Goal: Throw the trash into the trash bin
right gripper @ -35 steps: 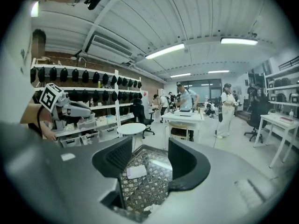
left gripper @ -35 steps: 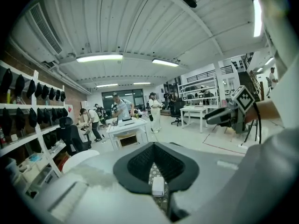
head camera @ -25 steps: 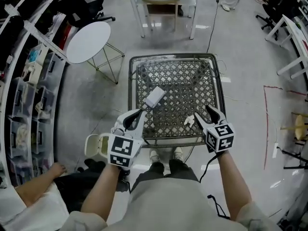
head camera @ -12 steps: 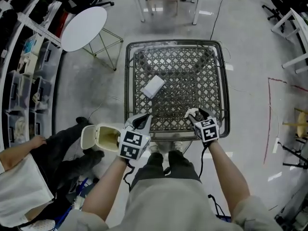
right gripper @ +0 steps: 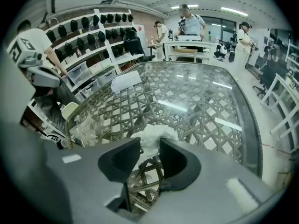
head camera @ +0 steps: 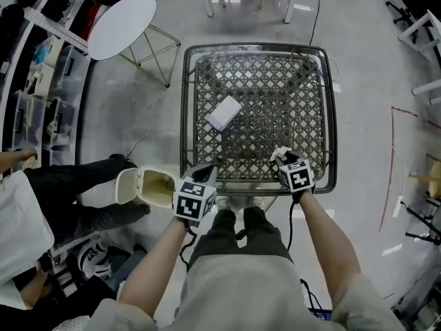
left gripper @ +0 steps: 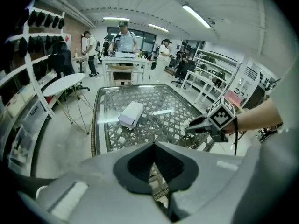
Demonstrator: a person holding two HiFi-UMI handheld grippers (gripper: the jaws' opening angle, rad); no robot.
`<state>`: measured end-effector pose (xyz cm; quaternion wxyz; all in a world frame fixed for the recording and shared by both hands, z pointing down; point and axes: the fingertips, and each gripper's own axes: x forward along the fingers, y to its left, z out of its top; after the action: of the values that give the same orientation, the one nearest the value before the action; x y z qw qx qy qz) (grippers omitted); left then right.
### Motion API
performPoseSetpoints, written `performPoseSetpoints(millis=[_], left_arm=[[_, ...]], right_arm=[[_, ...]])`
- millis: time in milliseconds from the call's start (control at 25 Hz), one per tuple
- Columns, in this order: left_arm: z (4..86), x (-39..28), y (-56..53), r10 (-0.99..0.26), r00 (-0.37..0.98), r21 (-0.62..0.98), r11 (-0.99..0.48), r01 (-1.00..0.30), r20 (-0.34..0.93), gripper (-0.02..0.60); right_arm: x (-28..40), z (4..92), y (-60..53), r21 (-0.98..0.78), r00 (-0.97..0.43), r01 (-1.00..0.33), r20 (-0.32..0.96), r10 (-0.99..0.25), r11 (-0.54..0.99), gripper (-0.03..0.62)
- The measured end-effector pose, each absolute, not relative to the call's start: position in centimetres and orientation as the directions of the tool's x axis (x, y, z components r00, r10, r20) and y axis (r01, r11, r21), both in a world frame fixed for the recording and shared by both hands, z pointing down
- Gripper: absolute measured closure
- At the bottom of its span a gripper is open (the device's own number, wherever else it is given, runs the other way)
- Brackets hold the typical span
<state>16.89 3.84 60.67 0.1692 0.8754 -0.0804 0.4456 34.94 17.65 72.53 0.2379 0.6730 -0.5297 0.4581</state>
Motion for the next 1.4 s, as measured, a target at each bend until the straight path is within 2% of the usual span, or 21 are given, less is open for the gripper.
performPoseSetpoints(millis=[80, 160, 480, 760, 1080, 1400], left_arm=[[60.8, 16.7, 4.2, 0.012, 0.589, 0.23, -0.927, -0.297, 0.808, 0.58], [60.8, 16.6, 4.5, 0.018, 0.591, 0.234, -0.928, -0.29, 0.806, 0.58], [58.5, 14.7, 1.7, -0.062, 0.624, 0.201, -0.918, -0.342, 0.779, 0.58], [55.1, 8.5, -2.5, -0.197, 0.633, 0.167, -0.868, -0.468, 0.749, 0.58], [54.9, -4.3, -7.6, -0.376, 0.548, 0.135, -0.721, -0.679, 0.747, 0.58], [59.8, -15.6, -9.3, -0.444, 0.427, 0.14, -0.546, -0.826, 0.788, 0.58]], right_arm=[[35.1, 72.6, 18.0, -0.15, 0.038, -0.928, 0.872, -0.487, -0.341, 0.512], [35.3, 72.4, 18.2, -0.153, 0.047, -0.92, 0.87, -0.491, -0.36, 0.538], [33.6, 67.0, 14.7, -0.212, -0.005, -0.937, 0.805, -0.594, -0.279, 0.546], [27.5, 60.5, 7.7, -0.237, -0.152, -0.971, 0.694, -0.704, -0.024, 0.548], [14.7, 57.4, -1.5, -0.256, -0.368, -0.93, 0.635, -0.679, 0.264, 0.548], [0.0, 60.7, -7.4, -0.273, -0.548, -0.813, 0.656, -0.518, 0.515, 0.549]])
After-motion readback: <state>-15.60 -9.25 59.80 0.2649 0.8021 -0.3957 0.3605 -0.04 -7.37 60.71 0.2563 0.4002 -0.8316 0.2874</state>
